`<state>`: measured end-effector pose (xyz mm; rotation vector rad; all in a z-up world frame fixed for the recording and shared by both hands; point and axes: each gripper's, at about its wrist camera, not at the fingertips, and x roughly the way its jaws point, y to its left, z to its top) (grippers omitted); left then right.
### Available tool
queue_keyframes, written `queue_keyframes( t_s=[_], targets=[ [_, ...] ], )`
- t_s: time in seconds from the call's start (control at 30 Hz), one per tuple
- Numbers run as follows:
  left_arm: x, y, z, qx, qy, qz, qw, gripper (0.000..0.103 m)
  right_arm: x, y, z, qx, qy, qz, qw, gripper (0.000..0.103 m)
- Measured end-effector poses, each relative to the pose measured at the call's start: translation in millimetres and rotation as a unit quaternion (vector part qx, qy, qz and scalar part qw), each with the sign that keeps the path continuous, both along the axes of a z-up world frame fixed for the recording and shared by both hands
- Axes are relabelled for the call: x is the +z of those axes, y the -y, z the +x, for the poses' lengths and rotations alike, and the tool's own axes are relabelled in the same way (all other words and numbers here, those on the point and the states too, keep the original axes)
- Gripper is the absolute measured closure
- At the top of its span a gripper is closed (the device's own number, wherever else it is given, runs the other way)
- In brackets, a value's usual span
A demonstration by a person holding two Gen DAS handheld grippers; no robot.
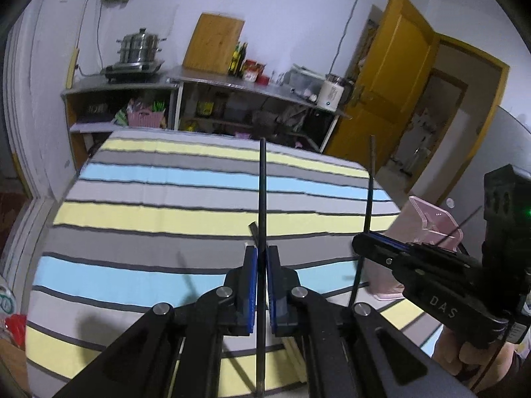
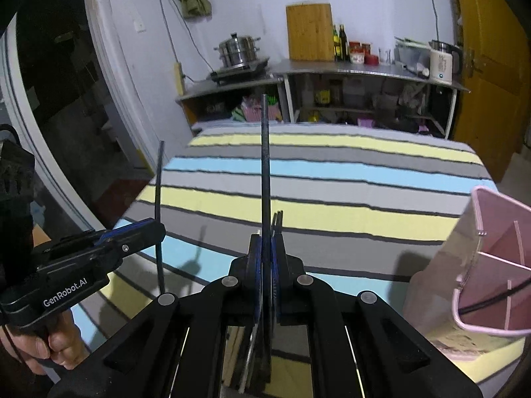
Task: Organize utensils
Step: 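Lift the black chopstick with the right tool while the left tool carries its chopstick to the pink holder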
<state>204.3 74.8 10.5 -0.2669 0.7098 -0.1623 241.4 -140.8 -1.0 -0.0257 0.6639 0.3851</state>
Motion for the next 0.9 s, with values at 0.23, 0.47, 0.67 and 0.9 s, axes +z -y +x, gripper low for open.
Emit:
queue_keyframes(
  t_s=[0.23,0.47,0.67,0.9],
  targets=[
    [31,7,-24,-0.013,0.025,0.002,0.9996,0.098,25,10,-25,-0.004,0.025,0.017,1.0,0.097],
    [51,19,-37,-0.028,0.035,0.002,0.999,0.098,43,25,-49,-0.012,0.045,0.03,0.998,0.097],
    [58,34,-51,-0.046,0.034,-0.008,0.9983,0.098,53,41,-67,-0.022,0.056,0.041,0.997,0.097],
    [55,66,-59,-0.087,0.022,-0.011,0.9959,0.098,53,66,-91,-0.046,0.059,0.052,0.996,0.097]
  ],
)
